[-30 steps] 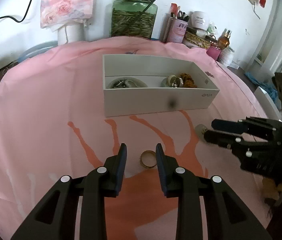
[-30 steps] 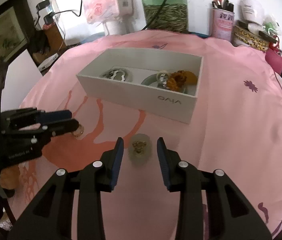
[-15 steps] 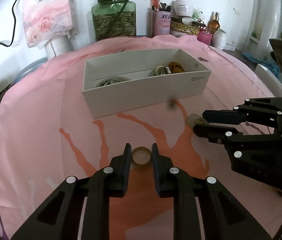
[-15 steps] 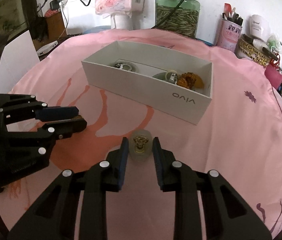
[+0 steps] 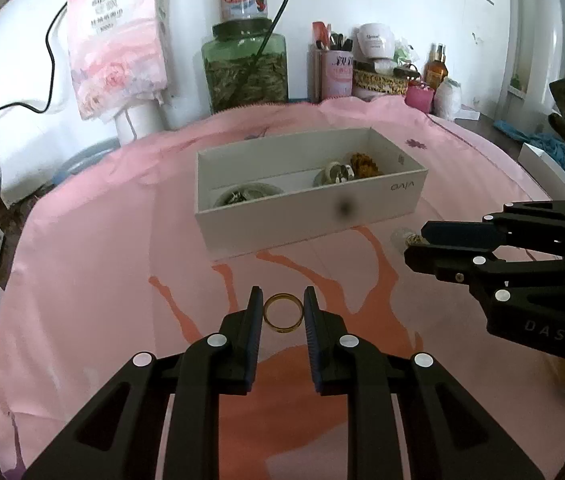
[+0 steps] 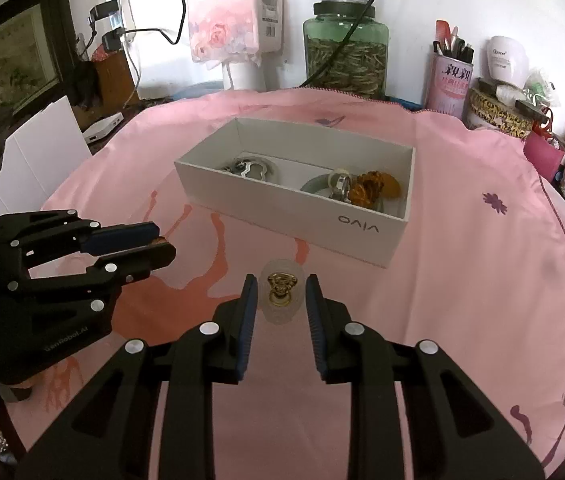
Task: Organize jewelry
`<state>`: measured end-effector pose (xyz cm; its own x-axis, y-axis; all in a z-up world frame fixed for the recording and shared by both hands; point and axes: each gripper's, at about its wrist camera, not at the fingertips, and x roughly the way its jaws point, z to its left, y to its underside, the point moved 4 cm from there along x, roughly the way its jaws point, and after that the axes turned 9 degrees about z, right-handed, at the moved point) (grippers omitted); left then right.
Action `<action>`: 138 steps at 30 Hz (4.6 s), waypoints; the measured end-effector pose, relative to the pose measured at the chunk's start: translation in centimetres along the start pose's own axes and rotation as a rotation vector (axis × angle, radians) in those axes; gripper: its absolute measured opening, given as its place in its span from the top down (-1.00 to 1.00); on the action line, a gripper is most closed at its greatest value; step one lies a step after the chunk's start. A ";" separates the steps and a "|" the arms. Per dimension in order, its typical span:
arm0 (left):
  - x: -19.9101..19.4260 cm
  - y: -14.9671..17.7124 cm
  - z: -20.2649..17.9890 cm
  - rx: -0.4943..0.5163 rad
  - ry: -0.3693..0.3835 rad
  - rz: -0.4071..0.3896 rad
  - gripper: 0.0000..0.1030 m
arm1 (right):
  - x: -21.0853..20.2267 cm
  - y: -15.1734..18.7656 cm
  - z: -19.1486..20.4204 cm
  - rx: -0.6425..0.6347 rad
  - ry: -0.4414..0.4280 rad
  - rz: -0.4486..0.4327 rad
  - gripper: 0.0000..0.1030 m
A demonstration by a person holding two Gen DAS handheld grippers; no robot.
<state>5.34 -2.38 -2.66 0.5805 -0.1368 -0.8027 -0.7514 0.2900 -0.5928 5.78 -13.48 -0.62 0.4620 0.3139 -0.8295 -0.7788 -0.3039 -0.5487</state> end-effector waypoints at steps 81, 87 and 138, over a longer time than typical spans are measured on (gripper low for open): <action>-2.0 -3.2 2.3 -0.178 -0.183 -0.093 -0.88 | -4.1 -2.0 -2.9 0.233 0.214 -0.187 -0.86; -2.0 -3.3 3.2 -0.219 -0.193 -0.081 -0.88 | -3.2 -1.9 -2.7 0.222 0.230 -0.158 -0.86; -2.1 -3.1 2.9 -0.209 -0.215 -0.079 -0.88 | -3.0 -1.7 -2.5 0.218 0.223 -0.153 -0.86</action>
<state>7.36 -0.24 1.04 0.6759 0.0589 -0.7347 -0.7367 0.0825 -0.6711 6.82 -16.18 2.56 0.6430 0.1290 -0.7549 -0.7547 -0.0613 -0.6532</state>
